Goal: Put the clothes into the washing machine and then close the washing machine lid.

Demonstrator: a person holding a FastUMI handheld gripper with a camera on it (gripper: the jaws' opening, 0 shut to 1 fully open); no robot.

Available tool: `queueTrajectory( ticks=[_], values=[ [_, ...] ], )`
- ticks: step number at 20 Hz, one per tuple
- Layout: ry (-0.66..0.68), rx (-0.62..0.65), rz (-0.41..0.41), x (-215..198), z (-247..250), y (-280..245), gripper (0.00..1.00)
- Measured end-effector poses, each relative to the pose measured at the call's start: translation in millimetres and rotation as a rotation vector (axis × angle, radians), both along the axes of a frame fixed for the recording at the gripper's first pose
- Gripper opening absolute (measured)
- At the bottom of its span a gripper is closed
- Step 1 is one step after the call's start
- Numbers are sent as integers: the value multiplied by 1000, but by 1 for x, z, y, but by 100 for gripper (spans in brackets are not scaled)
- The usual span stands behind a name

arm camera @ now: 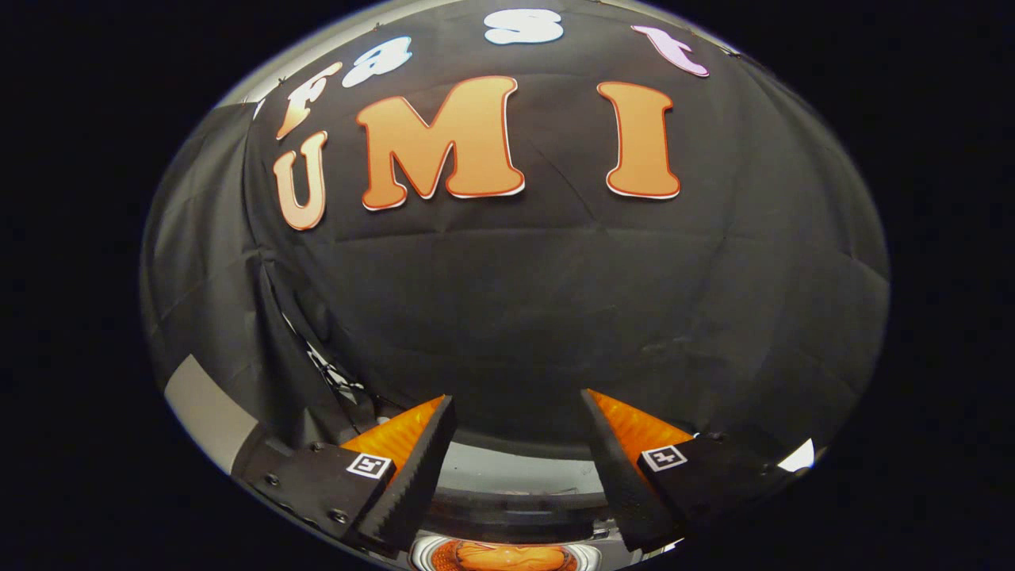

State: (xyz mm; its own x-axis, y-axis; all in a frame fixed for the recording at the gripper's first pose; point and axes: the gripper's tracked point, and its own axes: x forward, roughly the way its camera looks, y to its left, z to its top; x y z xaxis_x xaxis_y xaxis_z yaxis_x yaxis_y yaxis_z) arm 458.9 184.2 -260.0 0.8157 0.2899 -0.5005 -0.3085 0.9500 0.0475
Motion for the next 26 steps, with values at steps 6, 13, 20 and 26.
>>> queueTrajectory(
  ticks=[6,13,20,26],
  values=[
    [79,-48,-28,11,-35,-10,99],
    [99,-10,-25,8,-45,-6,99],
    [90,-8,-13,-6,-38,-11,100],
    [34,-11,-34,-27,-30,-21,100]
  ],
)
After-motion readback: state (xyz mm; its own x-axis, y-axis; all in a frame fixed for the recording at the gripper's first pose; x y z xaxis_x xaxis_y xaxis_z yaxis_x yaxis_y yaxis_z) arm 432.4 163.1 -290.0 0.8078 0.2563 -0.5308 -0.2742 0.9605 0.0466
